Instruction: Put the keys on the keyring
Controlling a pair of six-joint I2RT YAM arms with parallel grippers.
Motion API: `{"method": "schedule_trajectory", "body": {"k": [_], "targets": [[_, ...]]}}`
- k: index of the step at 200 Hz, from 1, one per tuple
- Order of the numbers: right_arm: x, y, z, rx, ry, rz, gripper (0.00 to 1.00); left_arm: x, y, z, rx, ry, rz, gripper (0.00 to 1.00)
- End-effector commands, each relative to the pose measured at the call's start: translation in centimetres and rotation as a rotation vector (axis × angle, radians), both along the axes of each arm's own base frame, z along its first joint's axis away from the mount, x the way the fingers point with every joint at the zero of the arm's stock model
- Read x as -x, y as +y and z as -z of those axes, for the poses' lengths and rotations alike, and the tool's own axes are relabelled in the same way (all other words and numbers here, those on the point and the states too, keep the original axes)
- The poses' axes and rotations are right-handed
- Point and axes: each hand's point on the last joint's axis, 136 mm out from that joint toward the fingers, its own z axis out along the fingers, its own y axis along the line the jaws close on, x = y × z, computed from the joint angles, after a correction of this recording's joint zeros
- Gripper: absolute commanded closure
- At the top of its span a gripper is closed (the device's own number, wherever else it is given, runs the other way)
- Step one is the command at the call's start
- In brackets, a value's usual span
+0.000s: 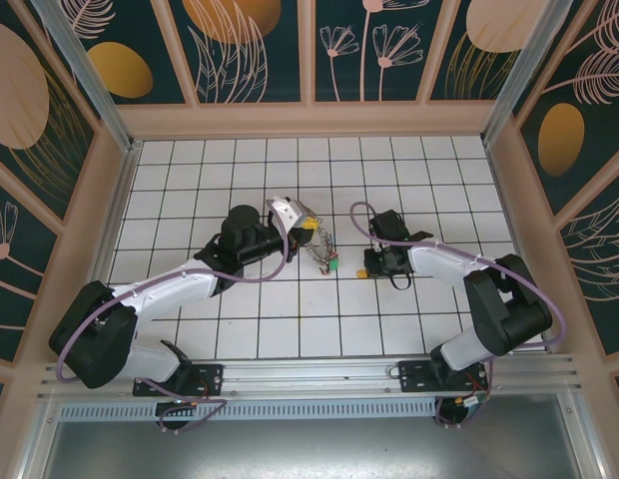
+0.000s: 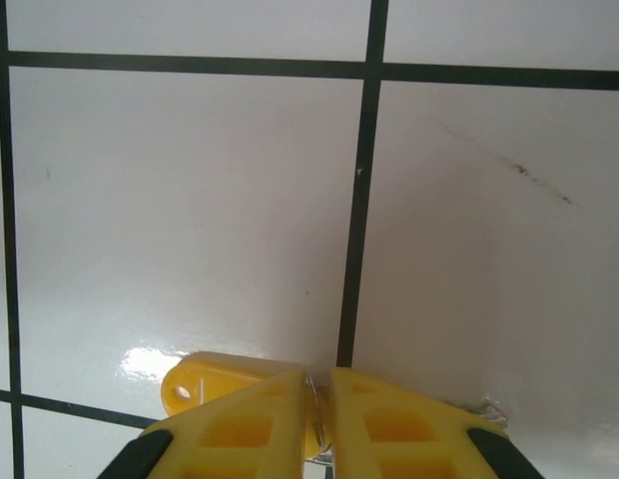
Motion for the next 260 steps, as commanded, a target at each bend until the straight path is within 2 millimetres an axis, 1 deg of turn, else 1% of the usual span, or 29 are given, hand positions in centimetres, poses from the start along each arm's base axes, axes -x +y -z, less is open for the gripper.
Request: {"method": "schedule_trajectory", "body": {"k": [1,64,101,133,171,191,223,260], "targets": [[-0.27,-0.20,-0.32,0.012,-0.015,0.014,0.87,0.09,-0.18,-2.84,0.065,-0.069,0.002,1.00],[0.03,-0.46,0.14,0.031,0.006,0.013,0.86,0.06,-0.28,-2.67,0.064,-0.063,0.006,1.00],[-0.02,-0.32,0.21,0.028,0.009,0.007,0.83,0.09,-0.29,-2.71,0.064,-0.064,0.006,1.00],[0.02,-0.24,0.25,0.026,0.013,0.001,0.84,0.02,-0.33,-2.77,0.064,-0.064,0.005,1.00],[0.12,-0.37,0.22,0.031,0.014,0.004,0.87,0.00,-0.39,-2.66,0.062,-0.062,0.008,1.00],[0.17,-0.45,0.22,0.035,0.015,0.002,0.88,0.01,-0.36,-2.62,0.063,-0.061,0.007,1.00],[0.26,-0.40,0.26,0.037,0.023,-0.005,0.85,0.01,-0.39,-2.66,0.063,-0.061,0.007,1.00],[0.31,-0.19,0.29,0.031,0.030,-0.016,0.84,-0.04,-0.51,-2.64,0.064,-0.059,0.011,1.00]]}}
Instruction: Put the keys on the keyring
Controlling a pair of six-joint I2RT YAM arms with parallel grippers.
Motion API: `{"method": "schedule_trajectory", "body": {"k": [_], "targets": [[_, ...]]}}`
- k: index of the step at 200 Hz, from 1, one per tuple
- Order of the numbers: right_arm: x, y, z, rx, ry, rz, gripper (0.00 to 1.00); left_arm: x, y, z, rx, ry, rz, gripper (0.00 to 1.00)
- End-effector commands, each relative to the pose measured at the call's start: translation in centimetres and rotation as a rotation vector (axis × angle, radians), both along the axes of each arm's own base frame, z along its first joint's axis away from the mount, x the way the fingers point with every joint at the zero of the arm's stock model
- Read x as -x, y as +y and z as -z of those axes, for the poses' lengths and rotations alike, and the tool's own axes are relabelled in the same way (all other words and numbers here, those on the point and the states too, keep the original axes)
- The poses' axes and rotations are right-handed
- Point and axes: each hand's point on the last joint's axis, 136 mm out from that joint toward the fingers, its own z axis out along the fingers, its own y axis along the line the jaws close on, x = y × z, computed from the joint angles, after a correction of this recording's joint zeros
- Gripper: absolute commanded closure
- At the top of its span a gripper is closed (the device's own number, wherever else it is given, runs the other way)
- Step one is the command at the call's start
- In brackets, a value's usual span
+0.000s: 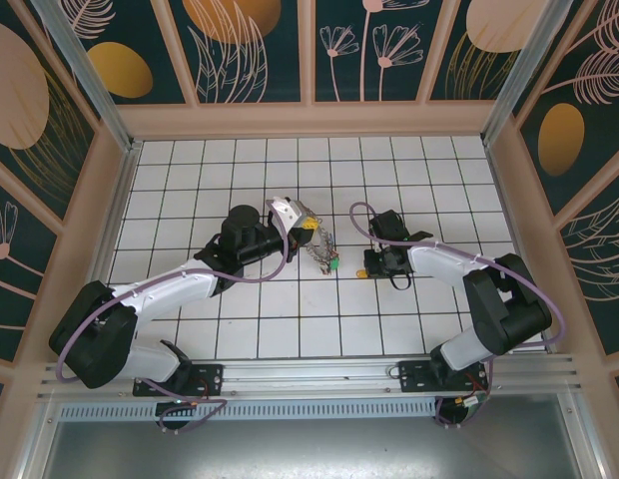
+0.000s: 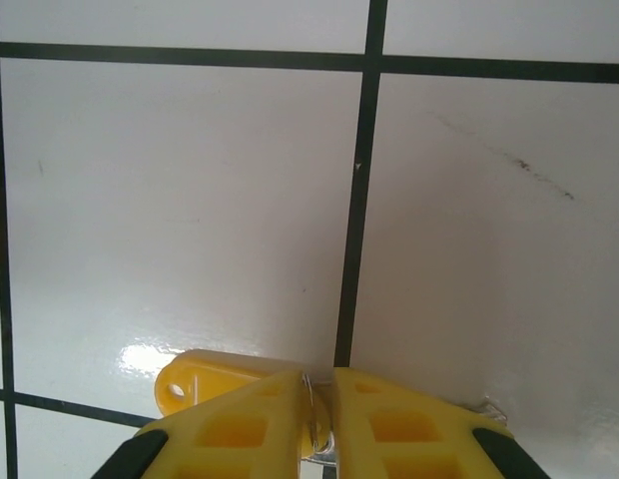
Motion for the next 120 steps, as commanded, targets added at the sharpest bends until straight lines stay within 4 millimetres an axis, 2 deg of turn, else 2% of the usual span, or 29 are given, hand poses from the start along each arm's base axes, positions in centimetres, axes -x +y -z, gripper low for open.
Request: {"method": "schedule_trajectory", "body": {"k": [1,51,120], "targets": [[0.1,-0.1,0.1,0.024,0.019,-0.014,0.84,0.0,-0.5,-2.6,0.064,-0.059,0.011,1.00],[0.0,0.0,0.0,0.024,0.018,-0.020,0.85,0.0,-0.5,-2.8,0.067,-0.060,0.008,1.00],[-0.7,0.0,-1.2,0.011,-0.039,-0.012,0.96,-0.1,-0.6,-2.9,0.068,-0.058,0.009,1.00]]}}
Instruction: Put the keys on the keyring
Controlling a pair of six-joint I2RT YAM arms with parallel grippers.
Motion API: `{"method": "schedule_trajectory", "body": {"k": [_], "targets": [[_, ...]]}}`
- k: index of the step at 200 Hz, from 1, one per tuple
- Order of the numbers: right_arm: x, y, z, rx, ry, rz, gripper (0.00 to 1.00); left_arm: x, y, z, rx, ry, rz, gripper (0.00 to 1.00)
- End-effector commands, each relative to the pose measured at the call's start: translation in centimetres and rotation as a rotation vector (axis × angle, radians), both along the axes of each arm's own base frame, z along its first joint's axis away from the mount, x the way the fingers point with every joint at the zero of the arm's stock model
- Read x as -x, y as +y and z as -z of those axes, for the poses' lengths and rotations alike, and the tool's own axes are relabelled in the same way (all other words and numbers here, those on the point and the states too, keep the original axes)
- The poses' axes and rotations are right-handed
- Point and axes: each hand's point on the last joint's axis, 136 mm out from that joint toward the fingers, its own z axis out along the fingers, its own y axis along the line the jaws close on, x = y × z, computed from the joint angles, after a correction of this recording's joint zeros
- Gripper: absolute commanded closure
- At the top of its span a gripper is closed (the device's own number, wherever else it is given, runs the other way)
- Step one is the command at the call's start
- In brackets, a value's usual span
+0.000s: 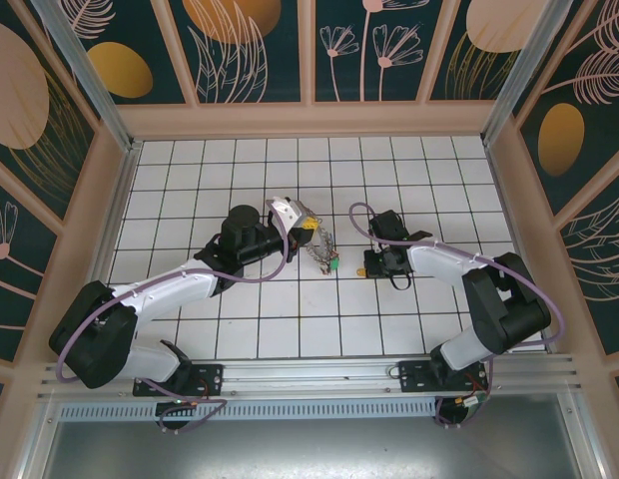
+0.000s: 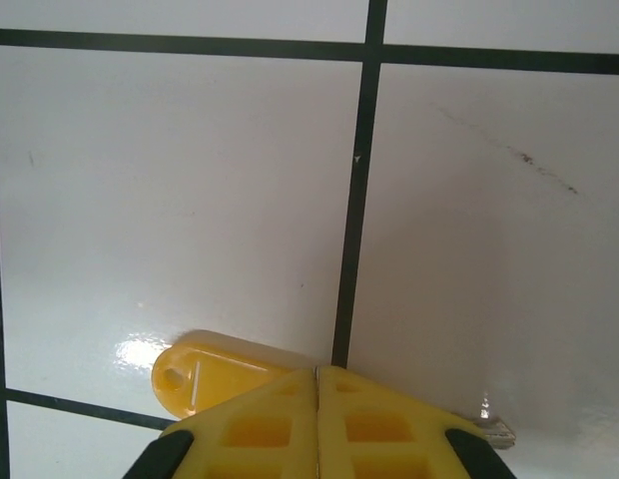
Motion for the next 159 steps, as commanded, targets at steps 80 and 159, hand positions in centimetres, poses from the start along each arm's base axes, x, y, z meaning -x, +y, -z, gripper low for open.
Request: {"method": "schedule_trajectory", "body": {"k": [80,159], "targets": [[-2.3,2.2,-12.9,-0.213,-0.500,-0.115,1.00,-0.2,-0.4,-3.6,0.078,-0.079,0.000,1.00],[-0.6,2.9,-20.7,-0.289,-0.880,-0.320,1.00,-0.1,-0.3,-4.8,0.112,-0.096,-0.003,1.00]]}}
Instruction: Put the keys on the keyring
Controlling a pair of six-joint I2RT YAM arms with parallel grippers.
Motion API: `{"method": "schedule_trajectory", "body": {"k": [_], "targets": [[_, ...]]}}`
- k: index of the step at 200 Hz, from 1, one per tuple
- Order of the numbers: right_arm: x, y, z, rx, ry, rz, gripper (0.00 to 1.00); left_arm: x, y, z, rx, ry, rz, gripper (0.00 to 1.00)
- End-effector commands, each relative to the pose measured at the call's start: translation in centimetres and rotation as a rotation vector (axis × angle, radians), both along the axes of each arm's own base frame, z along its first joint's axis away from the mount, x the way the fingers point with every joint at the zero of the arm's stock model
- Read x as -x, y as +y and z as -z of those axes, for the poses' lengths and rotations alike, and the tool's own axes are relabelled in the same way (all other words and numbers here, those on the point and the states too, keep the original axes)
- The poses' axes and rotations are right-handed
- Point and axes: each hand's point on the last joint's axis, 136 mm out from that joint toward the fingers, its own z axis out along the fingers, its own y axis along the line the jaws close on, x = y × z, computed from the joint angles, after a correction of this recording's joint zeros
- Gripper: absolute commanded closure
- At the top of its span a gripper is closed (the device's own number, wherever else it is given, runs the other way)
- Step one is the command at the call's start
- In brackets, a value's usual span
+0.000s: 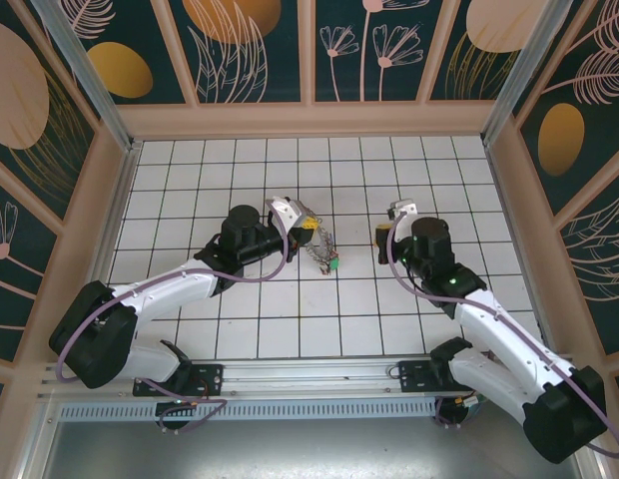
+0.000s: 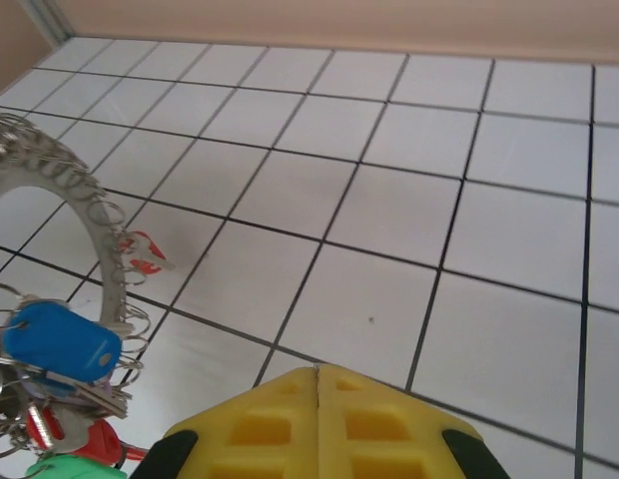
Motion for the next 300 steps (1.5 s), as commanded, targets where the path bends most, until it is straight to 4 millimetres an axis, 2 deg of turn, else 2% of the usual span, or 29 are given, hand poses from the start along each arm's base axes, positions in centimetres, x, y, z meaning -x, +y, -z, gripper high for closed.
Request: {"method": "schedule_trajectory", "body": {"k": [1,20,47,69,100,158,227,300], "targets": [[0.7,2.1,-3.0,-0.016,-0.130,-0.149,1.00,0.0,-0.3,-4.7,0.106,-0.104,-0.001,1.00],[1.4,3.2,-4.4,-0.032,-0.187,-0.231,1.00,0.2,0.1,-5.0,0.113,-0.114,-0.007,1.00],[3.9,5.1,-5.3,-0.024,-0.312,-0.435,1.00,1.0,0.2,-5.3,0.117,-0.140,0.022,1.00],[5.3,5.8,-5.7,-0.004,-0.380,-0.532,1.00,2.1,-0.4,-5.5,0.117,-0.155,0.100,1.00],[6.2,6.3,-6.0,0.024,-0.406,-0.603,1.00,3.5,-1.3,-5.0,0.093,-0.150,0.211,1.00],[6.3,6.4,-6.8,0.017,-0.416,-0.610,1.00,4.6,-2.8,-3.3,0.021,-0.127,0.314,1.00],[8.0,7.9,-7.2,-0.035,-0.368,-0.743,1.00,4.6,-4.1,-3.2,0.020,-0.108,0.338,1.00],[6.8,8.6,-7.0,-0.022,-0.378,-0.727,1.00,4.6,-4.4,-3.1,0.019,-0.106,0.336,1.00]]}}
